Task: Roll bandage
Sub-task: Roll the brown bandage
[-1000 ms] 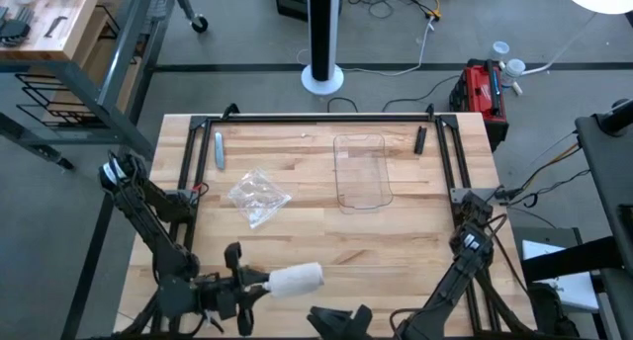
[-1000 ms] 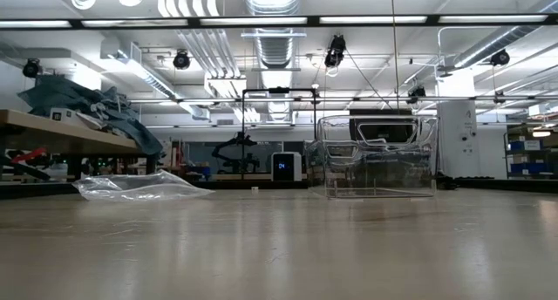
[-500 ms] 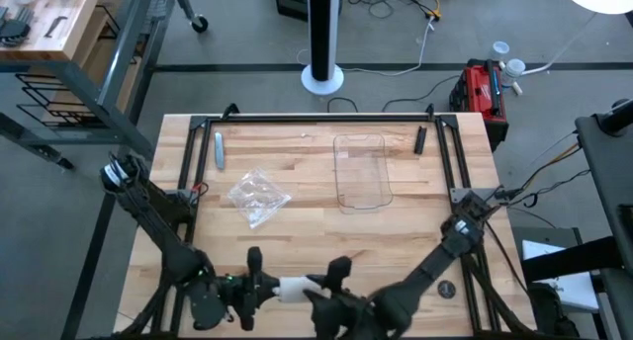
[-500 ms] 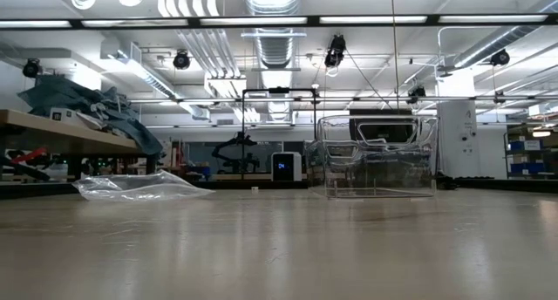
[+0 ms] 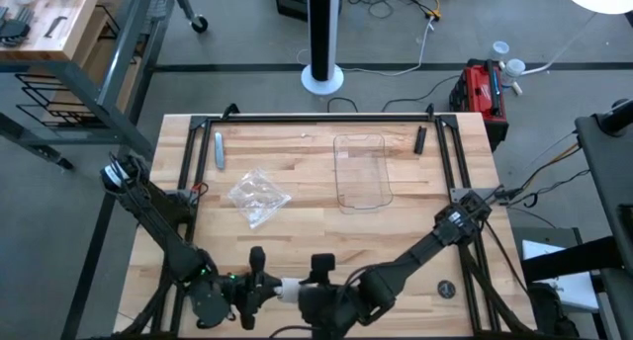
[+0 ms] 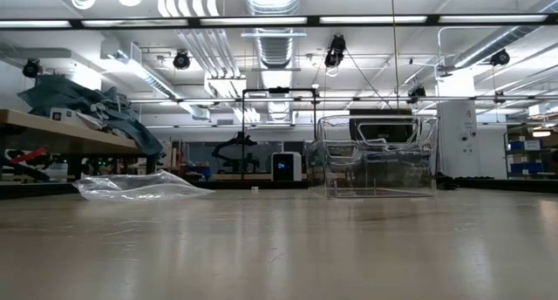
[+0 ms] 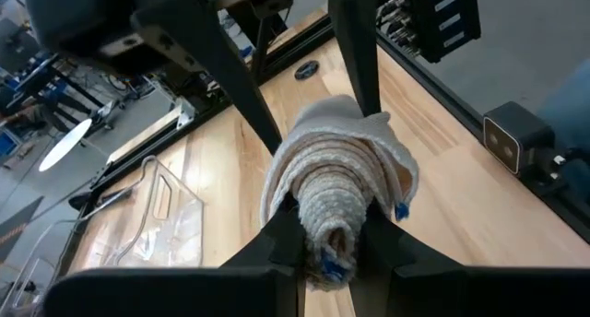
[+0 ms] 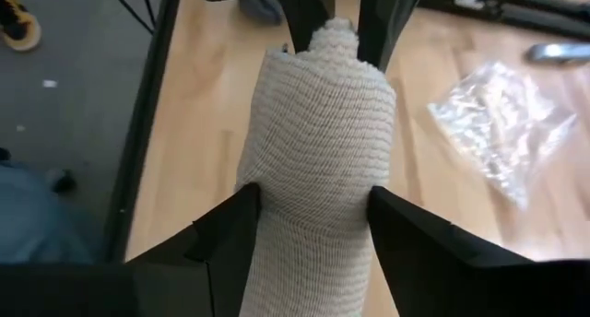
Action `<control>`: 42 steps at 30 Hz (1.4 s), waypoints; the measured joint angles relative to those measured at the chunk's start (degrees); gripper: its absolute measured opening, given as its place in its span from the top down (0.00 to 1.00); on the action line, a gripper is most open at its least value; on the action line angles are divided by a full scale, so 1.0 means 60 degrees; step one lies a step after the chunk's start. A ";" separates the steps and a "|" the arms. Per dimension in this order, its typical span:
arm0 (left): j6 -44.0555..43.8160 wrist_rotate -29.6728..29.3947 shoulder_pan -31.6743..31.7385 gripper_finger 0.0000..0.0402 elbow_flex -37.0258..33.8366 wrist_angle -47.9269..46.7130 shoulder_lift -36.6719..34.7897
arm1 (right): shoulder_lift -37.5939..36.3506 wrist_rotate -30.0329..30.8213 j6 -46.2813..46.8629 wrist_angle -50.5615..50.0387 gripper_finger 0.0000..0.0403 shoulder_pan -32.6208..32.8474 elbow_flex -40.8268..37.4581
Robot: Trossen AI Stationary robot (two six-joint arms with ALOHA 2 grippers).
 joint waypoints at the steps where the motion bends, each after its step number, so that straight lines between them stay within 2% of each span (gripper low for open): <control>1: 0.0002 0.0001 -0.0002 0.91 0.0000 0.0001 0.0000 | 0.0000 -0.0121 0.0098 0.0000 0.49 -0.0041 0.0000; 10: -0.0028 -0.0103 -0.0002 0.91 0.0000 0.0037 0.0004 | -0.0213 -0.1634 0.0426 -0.0106 0.39 -0.0557 0.0031; 16: -0.0068 -0.0331 0.0020 0.91 0.0015 0.0102 -0.0007 | -0.0746 -0.2169 0.0451 -0.0673 0.39 -0.0794 0.0222; 21: -0.0007 -0.0525 0.0017 0.91 0.0015 0.0169 -0.0007 | -0.0841 -0.3175 0.0573 -0.0694 0.39 -0.0843 0.0211; 27: 0.0261 -0.0441 0.0013 0.91 0.0015 0.0425 -0.0007 | -0.0852 -0.3308 0.0507 -0.0602 0.37 -0.0997 -0.0228; 32: 0.0271 -0.0314 -0.0009 0.91 0.0015 0.0502 -0.0007 | -0.0852 -0.3930 0.0440 0.0343 0.38 -0.1130 -0.0676; 42: 0.0426 -0.0397 0.0004 0.91 0.0015 0.0832 -0.0007 | -0.0852 -0.4287 0.0189 0.1022 0.38 -0.1337 -0.1042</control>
